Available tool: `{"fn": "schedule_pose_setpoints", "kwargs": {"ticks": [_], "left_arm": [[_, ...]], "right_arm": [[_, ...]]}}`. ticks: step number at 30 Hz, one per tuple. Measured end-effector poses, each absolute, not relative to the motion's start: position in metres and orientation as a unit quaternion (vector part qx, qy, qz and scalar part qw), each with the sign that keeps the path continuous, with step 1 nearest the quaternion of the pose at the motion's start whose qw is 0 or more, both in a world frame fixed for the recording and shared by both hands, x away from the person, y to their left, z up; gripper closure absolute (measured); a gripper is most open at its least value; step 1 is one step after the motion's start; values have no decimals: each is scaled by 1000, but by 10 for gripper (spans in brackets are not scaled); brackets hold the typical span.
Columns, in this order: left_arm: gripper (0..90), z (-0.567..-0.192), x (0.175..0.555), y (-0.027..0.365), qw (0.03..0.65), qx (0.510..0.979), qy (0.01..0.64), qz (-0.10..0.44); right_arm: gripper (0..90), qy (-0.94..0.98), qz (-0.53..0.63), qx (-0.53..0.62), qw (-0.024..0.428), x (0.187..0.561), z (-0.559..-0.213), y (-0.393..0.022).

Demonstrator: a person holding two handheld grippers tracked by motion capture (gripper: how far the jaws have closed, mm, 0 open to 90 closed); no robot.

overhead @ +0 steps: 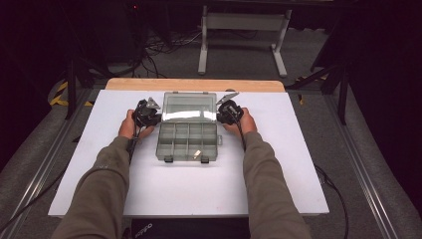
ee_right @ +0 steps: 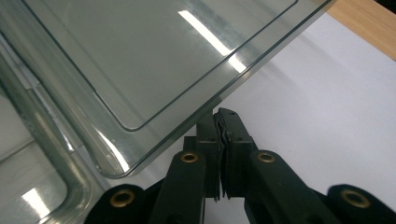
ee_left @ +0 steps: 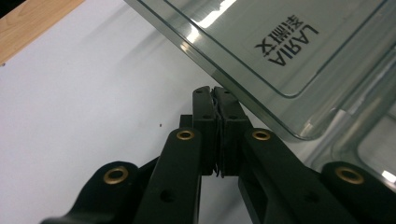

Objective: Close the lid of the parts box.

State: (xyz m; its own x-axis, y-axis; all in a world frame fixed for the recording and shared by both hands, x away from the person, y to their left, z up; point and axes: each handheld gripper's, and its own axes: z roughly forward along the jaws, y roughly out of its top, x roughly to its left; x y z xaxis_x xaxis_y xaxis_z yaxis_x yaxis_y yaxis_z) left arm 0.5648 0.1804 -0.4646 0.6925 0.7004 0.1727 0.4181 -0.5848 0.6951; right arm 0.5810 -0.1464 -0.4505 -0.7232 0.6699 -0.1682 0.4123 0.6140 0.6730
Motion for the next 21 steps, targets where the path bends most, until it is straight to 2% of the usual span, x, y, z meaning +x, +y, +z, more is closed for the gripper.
{"fn": "schedule_pose_setpoints", "kwargs": {"ticks": [10, 21], "left_arm": [[881, -465, 572, 177, 350, 834, 358, 232], [884, -454, 567, 178, 379, 820, 350, 248]], "right_arm": [[900, 855, 341, 315, 233, 580, -455, -142], [900, 836, 371, 313, 255, 575, -447, -143]]}}
